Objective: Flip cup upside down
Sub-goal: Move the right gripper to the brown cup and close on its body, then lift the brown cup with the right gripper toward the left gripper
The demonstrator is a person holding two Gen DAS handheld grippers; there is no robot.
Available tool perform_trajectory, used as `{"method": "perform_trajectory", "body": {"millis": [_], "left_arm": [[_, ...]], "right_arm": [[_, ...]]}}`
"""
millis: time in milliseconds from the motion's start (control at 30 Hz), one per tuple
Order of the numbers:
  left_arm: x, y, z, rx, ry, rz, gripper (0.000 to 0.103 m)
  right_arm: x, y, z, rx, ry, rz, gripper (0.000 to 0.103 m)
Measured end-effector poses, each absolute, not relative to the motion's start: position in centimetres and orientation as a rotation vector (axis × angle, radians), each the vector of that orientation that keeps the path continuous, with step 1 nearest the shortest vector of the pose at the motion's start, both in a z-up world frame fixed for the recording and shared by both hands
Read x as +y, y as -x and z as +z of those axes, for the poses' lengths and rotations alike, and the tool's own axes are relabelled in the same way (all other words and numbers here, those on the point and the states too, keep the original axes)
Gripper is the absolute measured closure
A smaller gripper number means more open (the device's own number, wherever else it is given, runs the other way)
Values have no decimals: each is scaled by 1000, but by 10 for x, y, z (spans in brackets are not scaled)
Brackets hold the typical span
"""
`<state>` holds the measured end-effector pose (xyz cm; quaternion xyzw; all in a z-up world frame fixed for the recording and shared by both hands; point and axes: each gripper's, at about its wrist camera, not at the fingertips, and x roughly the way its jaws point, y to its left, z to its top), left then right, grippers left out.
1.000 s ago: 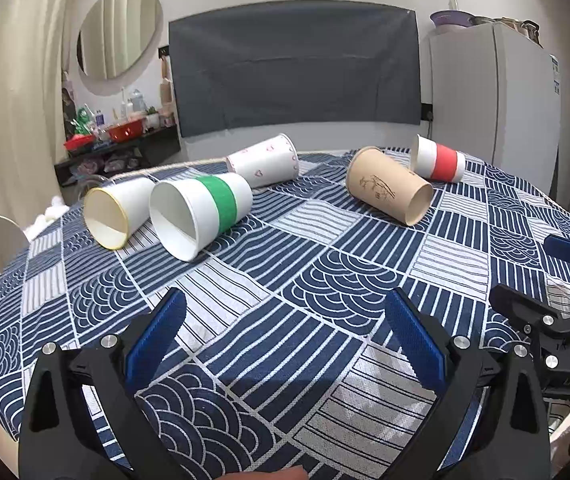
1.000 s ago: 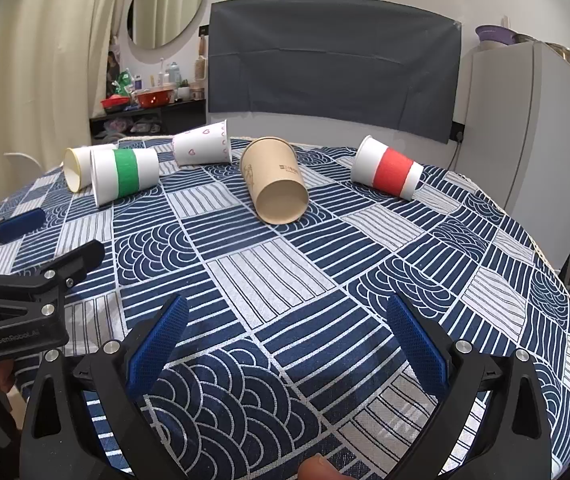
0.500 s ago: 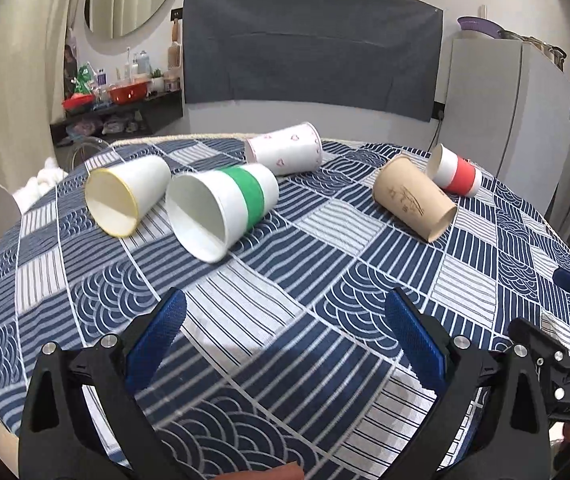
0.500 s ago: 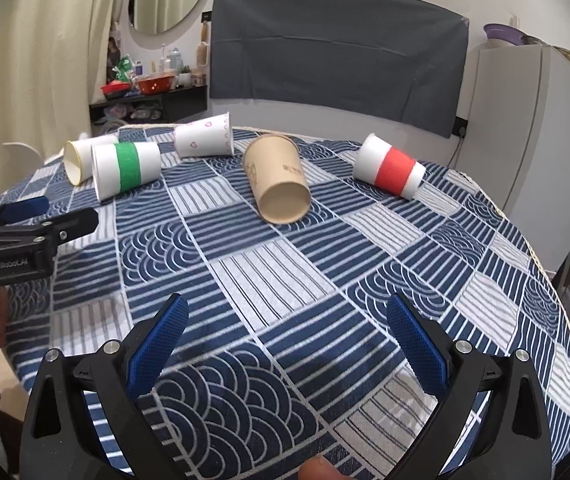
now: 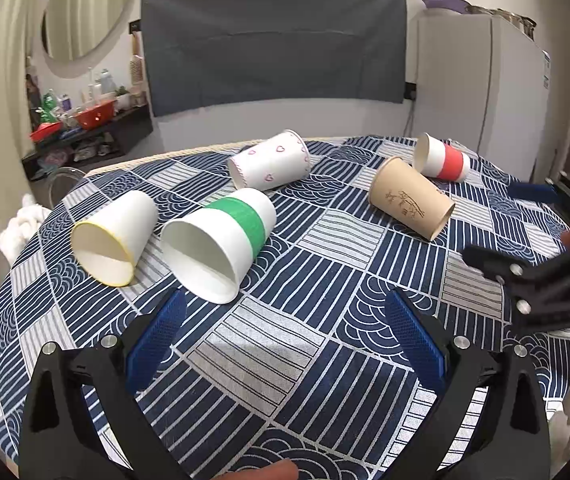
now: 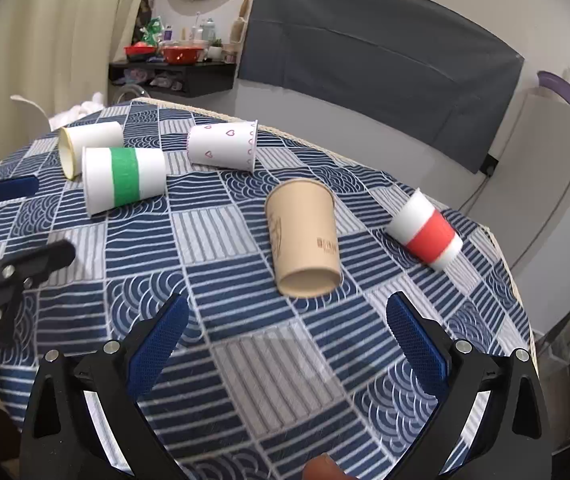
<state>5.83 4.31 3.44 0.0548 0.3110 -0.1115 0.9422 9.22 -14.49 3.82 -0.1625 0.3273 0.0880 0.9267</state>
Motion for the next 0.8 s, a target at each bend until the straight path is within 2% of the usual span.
{"method": "perform_trajectory", "body": {"millis": [433, 467, 500, 800], "left_arm": [[38, -89, 28, 662, -153, -223, 6], [38, -91, 27, 662, -153, -224, 6], [39, -93, 26, 663, -152, -225, 6], [37, -92, 25, 677, -119, -292, 6]], "right_arm": [[-157, -177, 11, 797, 230, 213, 10], [-159, -181, 8, 821, 211, 227, 28], [-162, -186, 4, 855, 191, 229, 52], [-187, -169, 13, 853, 25, 384, 54]]}}
